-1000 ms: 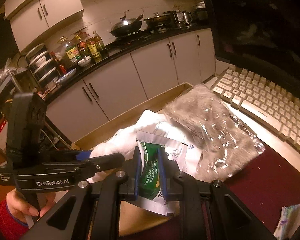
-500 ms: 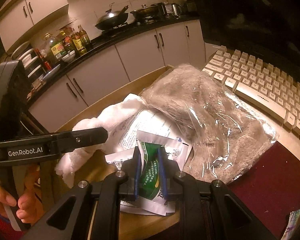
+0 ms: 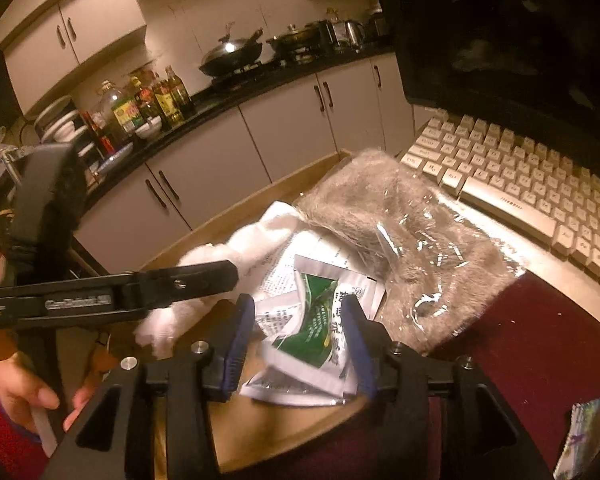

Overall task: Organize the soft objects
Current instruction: 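Open both grippers to drop the towel and packet into the tray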

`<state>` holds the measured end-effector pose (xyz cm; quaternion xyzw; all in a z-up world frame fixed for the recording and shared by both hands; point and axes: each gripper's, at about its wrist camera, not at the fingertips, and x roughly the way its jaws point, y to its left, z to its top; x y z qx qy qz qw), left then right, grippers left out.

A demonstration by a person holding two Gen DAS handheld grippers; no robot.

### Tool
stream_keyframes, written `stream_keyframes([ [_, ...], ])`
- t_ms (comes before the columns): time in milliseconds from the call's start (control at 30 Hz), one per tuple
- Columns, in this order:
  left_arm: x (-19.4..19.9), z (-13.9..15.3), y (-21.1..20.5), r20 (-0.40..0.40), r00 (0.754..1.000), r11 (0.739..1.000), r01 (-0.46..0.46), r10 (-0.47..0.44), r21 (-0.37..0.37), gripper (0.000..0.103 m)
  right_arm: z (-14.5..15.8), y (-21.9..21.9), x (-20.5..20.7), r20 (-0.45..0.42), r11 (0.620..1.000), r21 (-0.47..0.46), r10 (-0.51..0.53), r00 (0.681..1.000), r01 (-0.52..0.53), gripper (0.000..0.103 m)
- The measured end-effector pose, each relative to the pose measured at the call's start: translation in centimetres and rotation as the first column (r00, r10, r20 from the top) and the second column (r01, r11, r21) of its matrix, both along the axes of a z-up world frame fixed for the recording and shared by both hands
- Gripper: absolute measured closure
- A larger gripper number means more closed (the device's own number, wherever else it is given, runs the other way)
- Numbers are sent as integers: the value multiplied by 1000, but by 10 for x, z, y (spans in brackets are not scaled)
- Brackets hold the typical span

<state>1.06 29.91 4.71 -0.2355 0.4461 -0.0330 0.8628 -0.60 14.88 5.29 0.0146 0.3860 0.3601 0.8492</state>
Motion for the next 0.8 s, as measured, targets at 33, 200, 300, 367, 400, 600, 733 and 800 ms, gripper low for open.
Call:
stream_keyframes([
  [33, -2, 1, -1, 0, 1000, 1000, -1, 1, 0, 22, 4, -4, -4, 5, 1000, 7, 0, 1000, 0, 51],
  [200, -12, 7, -3, 4, 1000, 1000, -11, 11, 12, 11, 22, -24, -26, 32, 999, 33, -2, 999, 1, 23],
  [300, -20, 12, -6, 9, 1000, 1000, -2, 2, 18, 10, 26, -43, -36, 21, 999, 35, -17, 1000, 16, 9],
  [367, -28, 16, -7, 11, 1000, 1000, 3, -3, 21, 10, 22, -56, -41, 2, 999, 31, -38, 999, 38, 6],
  [400, -32, 18, -8, 14, 1000, 1000, 5, -5, 22, 10, 19, -64, -42, -14, 998, 25, -50, 999, 50, 4],
  [600, -52, 37, -29, 37, 998, 997, 43, -46, 61, 10, 2, -128, -46, -96, 987, -24, -161, 982, 159, 1],
  [733, -61, 55, -63, 72, 990, 990, 117, -123, 83, 10, 9, -170, -46, -97, 970, -1, -242, 965, 243, 1],
  [800, -64, 60, -84, 79, 980, 981, 176, -182, 77, 10, 13, -186, -43, -97, 961, 21, -272, 957, 276, 1],
])
